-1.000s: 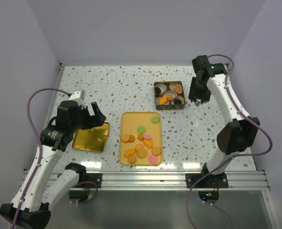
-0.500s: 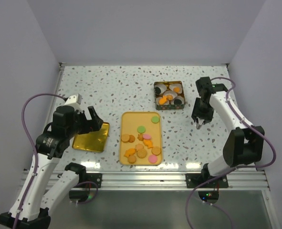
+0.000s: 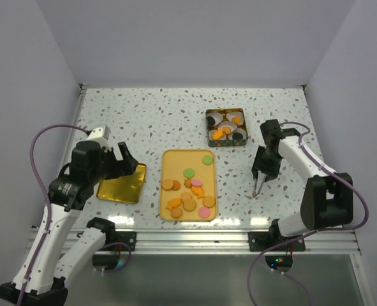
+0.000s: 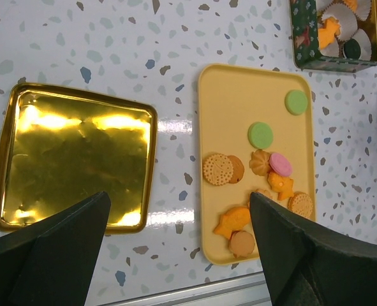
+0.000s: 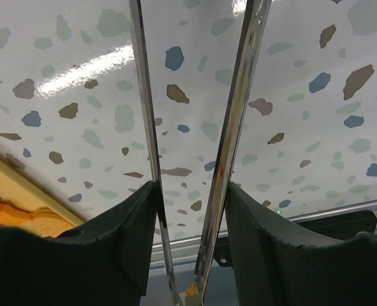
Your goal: Pack the cookies
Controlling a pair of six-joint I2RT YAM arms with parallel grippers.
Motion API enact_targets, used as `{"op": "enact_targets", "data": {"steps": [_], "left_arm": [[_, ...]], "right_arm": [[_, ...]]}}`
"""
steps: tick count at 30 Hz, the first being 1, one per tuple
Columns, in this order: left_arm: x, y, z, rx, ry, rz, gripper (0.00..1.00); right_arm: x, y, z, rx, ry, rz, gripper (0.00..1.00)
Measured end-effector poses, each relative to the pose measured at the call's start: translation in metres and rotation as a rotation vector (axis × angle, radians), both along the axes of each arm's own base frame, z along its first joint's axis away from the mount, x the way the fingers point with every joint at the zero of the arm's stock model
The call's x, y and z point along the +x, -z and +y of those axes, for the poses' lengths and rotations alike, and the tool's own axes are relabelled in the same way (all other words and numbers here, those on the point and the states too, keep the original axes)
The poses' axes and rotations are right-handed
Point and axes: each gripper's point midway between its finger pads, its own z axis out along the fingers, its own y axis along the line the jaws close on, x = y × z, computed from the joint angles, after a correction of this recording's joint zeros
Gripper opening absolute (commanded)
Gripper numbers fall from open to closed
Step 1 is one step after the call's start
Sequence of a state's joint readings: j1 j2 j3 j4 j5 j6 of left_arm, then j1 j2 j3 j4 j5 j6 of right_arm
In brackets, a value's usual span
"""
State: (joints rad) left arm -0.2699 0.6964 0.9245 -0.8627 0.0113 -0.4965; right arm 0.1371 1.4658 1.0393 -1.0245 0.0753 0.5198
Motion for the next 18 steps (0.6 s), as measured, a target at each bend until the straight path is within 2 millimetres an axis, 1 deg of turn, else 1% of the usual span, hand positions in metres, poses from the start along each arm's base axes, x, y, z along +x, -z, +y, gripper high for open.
{"op": "enact_targets", "data": {"steps": [4, 6, 9, 10, 13, 18], "left_arm": [[0.001, 0.002, 0.000, 0.003, 0.000, 0.010, 0.96], [0.003, 0.003, -0.001, 0.003, 0.000, 0.013, 0.96], [0.005, 0.004, -0.001, 0.005, 0.000, 0.017, 0.96], [0.006, 0.005, -0.002, 0.006, 0.000, 0.022, 0.96], [0.009, 0.007, -0.003, 0.008, 0.000, 0.030, 0.96], [0.015, 0.011, -0.004, 0.012, 0.000, 0.046, 0.96]], "right_arm": [[0.002, 0.006, 0.004, 0.018, -0.002, 0.009, 0.49], [0.004, 0.010, 0.005, 0.023, -0.003, 0.014, 0.52], [0.006, 0.021, 0.008, 0.035, -0.007, 0.044, 0.53], [0.007, 0.025, 0.008, 0.035, -0.008, 0.057, 0.56], [0.009, 0.036, 0.009, 0.032, -0.011, 0.090, 0.58], [0.023, 0.040, 0.010, 0.031, -0.020, 0.093, 0.61]]}}
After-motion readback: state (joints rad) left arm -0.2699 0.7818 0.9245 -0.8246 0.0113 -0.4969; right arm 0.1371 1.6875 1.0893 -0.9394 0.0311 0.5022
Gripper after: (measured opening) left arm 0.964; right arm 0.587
